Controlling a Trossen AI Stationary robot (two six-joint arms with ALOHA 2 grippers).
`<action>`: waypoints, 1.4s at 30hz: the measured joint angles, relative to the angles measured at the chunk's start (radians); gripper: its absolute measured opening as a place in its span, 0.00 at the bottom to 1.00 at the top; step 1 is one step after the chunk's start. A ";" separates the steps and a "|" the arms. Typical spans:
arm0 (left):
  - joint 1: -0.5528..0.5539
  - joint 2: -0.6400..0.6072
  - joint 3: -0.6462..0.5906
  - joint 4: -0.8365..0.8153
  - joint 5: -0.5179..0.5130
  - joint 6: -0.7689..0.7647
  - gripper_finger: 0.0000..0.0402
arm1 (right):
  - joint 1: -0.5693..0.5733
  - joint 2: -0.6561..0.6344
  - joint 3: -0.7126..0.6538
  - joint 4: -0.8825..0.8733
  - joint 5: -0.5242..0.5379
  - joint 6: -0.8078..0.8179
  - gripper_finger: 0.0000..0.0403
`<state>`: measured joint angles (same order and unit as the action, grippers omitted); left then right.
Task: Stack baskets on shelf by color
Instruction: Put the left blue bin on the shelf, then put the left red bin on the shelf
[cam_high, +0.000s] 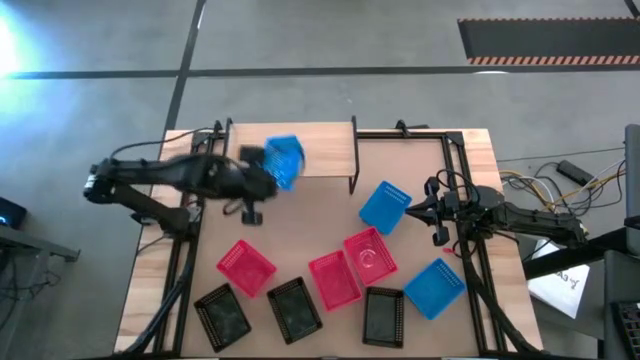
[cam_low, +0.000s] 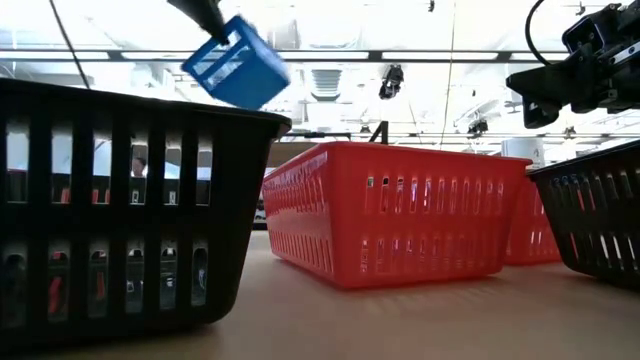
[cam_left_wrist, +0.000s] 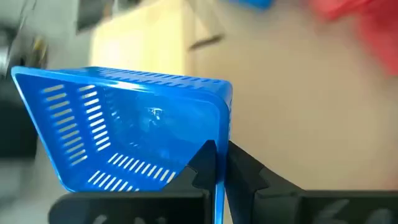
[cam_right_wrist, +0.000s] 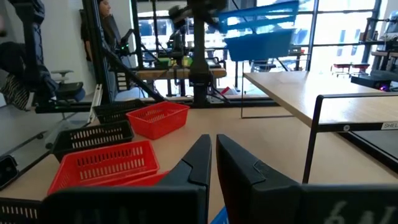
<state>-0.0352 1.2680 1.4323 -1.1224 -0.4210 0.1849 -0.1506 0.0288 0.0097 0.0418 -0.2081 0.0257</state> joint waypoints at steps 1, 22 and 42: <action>0.045 -0.012 -0.003 -0.016 -0.001 -0.013 0.00 | 0.000 0.000 0.000 0.000 0.000 0.000 0.04; 0.446 0.038 -0.053 -0.179 0.161 -0.011 0.00 | 0.000 0.000 0.000 0.000 0.000 0.000 0.04; 0.417 0.019 0.036 -0.277 0.186 -0.134 0.36 | 0.000 0.000 0.000 0.000 0.000 0.000 0.04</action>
<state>0.3818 1.2866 1.4678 -1.3998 -0.2355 0.0514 -0.1507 0.0288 0.0097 0.0418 -0.2077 0.0257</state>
